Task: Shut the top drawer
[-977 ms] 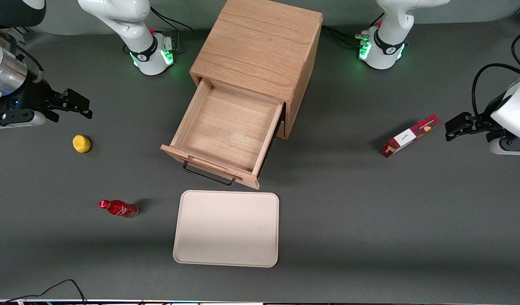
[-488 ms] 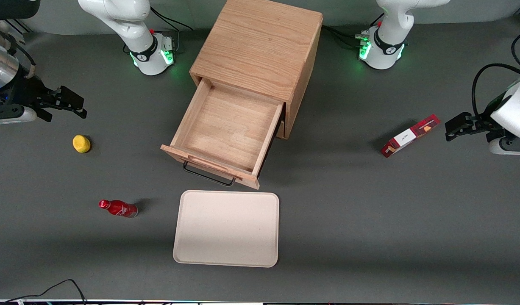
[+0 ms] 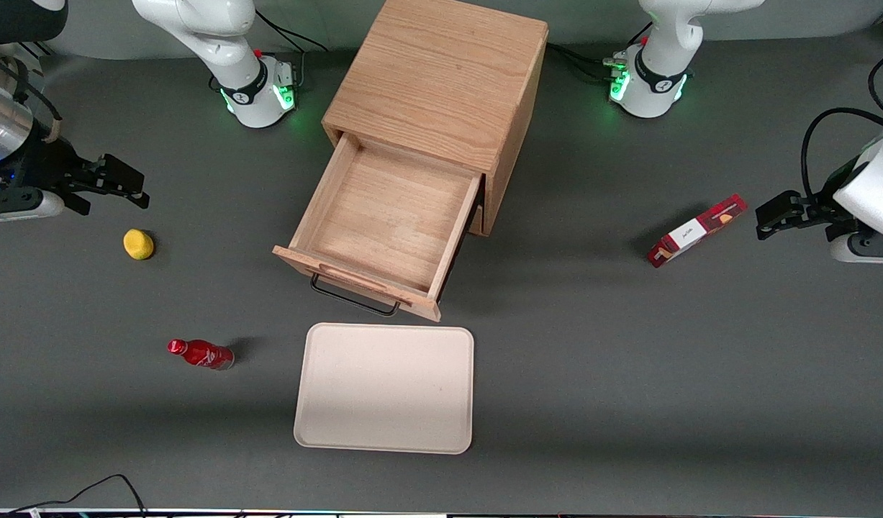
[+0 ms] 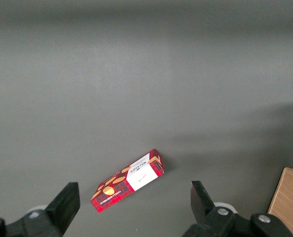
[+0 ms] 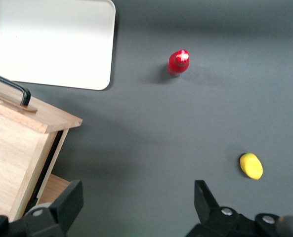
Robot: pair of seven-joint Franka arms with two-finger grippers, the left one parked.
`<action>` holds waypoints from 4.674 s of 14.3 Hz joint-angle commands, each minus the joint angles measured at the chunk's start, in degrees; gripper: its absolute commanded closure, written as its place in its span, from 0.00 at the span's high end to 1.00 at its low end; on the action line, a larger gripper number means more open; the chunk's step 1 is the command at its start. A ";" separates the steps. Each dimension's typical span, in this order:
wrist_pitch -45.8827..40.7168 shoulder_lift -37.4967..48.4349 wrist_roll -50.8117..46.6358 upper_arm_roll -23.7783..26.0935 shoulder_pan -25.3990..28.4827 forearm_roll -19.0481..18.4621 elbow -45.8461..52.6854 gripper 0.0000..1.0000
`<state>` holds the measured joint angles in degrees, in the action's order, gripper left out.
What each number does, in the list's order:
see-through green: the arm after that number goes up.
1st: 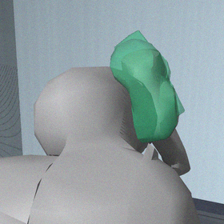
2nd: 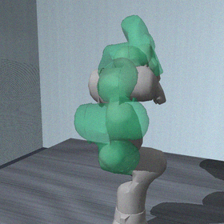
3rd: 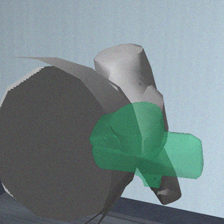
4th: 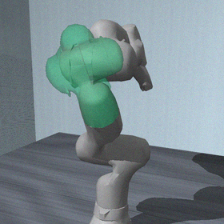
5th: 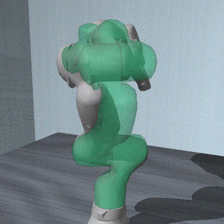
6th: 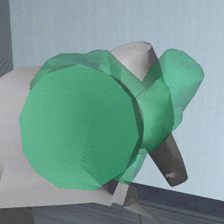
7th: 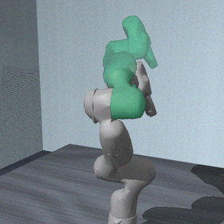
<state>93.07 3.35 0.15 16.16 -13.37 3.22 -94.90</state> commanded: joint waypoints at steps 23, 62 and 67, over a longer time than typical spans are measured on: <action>-1.22 -26.37 11.88 19.70 6.69 -13.15 29.33 1.00; -1.22 -53.80 21.65 20.84 12.49 -7.52 39.26 1.00; -1.49 -53.62 20.86 21.11 12.49 -7.44 39.17 1.00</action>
<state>92.32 -49.05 22.79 36.85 -1.81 -5.13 -58.18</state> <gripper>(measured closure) 0.000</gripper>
